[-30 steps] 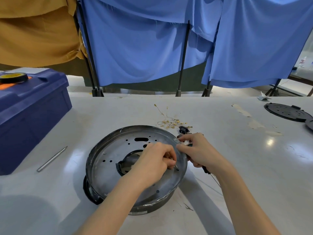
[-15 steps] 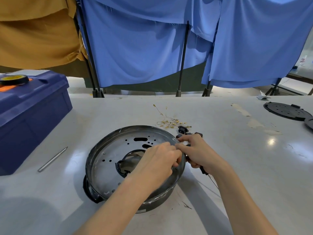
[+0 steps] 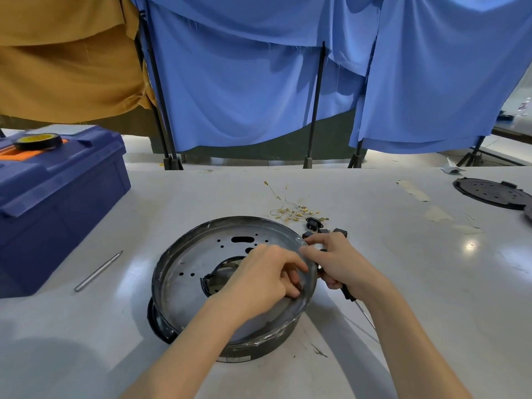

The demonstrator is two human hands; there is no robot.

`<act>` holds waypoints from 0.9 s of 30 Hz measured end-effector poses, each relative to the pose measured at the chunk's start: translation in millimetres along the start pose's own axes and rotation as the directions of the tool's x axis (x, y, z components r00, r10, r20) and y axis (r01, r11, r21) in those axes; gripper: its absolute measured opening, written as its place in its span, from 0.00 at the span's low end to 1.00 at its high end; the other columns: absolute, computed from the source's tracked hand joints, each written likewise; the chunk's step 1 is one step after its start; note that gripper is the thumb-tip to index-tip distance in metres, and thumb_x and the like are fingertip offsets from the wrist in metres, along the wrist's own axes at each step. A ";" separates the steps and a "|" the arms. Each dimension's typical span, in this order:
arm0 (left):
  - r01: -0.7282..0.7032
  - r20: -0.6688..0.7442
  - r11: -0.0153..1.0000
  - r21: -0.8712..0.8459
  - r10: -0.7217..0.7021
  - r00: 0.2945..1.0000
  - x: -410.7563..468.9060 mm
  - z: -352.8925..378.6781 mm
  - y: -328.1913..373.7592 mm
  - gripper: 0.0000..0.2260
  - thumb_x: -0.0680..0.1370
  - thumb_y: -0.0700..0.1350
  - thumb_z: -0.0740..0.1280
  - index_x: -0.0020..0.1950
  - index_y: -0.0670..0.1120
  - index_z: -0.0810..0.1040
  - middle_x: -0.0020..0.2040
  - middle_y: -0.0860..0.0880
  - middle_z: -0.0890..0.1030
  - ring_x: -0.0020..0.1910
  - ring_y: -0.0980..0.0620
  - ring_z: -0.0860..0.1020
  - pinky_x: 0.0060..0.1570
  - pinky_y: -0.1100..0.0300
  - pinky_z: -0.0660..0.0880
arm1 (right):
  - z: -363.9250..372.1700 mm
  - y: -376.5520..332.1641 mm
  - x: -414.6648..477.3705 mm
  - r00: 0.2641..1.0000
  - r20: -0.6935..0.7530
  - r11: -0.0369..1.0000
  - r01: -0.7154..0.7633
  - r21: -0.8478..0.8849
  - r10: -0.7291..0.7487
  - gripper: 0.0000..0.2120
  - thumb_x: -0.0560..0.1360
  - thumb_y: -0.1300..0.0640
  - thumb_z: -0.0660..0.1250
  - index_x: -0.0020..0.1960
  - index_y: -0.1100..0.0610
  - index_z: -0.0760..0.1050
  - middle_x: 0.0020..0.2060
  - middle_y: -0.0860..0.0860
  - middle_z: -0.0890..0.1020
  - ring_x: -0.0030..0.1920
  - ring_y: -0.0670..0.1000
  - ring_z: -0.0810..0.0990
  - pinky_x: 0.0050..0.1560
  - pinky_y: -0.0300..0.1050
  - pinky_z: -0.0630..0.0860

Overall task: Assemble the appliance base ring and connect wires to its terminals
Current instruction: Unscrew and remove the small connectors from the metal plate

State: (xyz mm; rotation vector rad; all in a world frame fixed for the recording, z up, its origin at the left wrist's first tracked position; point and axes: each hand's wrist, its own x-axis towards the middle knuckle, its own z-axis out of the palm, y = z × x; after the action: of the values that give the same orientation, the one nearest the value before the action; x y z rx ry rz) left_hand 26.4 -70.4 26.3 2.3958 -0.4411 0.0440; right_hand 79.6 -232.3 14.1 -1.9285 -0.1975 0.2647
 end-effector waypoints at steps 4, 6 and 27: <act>-0.026 -0.025 0.998 -0.055 0.024 0.999 2.0 -0.2 -1.4 0.07 0.70 0.39 0.76 0.43 0.49 0.86 0.38 0.52 0.84 0.37 0.59 0.79 0.42 0.62 0.75 | 0.0 -0.7 -0.2 1.000 0.000 1.000 -0.008 0.001 0.008 0.04 0.78 0.58 0.64 0.47 0.57 0.76 0.19 0.48 0.63 0.18 0.47 0.58 0.22 0.34 0.55; -0.026 -0.033 1.000 -0.010 0.025 0.999 4.2 2.2 0.3 0.04 0.71 0.41 0.75 0.41 0.50 0.86 0.39 0.52 0.83 0.37 0.60 0.77 0.41 0.66 0.72 | -0.1 -0.6 -0.4 1.000 0.001 1.000 -0.009 -0.002 0.009 0.04 0.78 0.58 0.64 0.47 0.57 0.76 0.19 0.48 0.63 0.17 0.47 0.60 0.22 0.34 0.56; 0.245 -0.012 0.969 0.041 -0.244 0.970 24.7 4.2 14.1 0.06 0.64 0.36 0.75 0.31 0.46 0.83 0.25 0.53 0.77 0.31 0.57 0.74 0.31 0.65 0.70 | -4.6 0.4 -7.3 0.998 0.059 0.994 -0.040 0.098 0.035 0.20 0.77 0.43 0.65 0.51 0.60 0.80 0.21 0.48 0.69 0.20 0.48 0.59 0.22 0.35 0.56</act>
State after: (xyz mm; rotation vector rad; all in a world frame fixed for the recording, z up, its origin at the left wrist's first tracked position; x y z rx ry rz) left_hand 44.7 -90.4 35.7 2.4730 -0.1396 -0.0500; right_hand 73.9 -238.6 16.0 -1.8290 -0.1829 0.3488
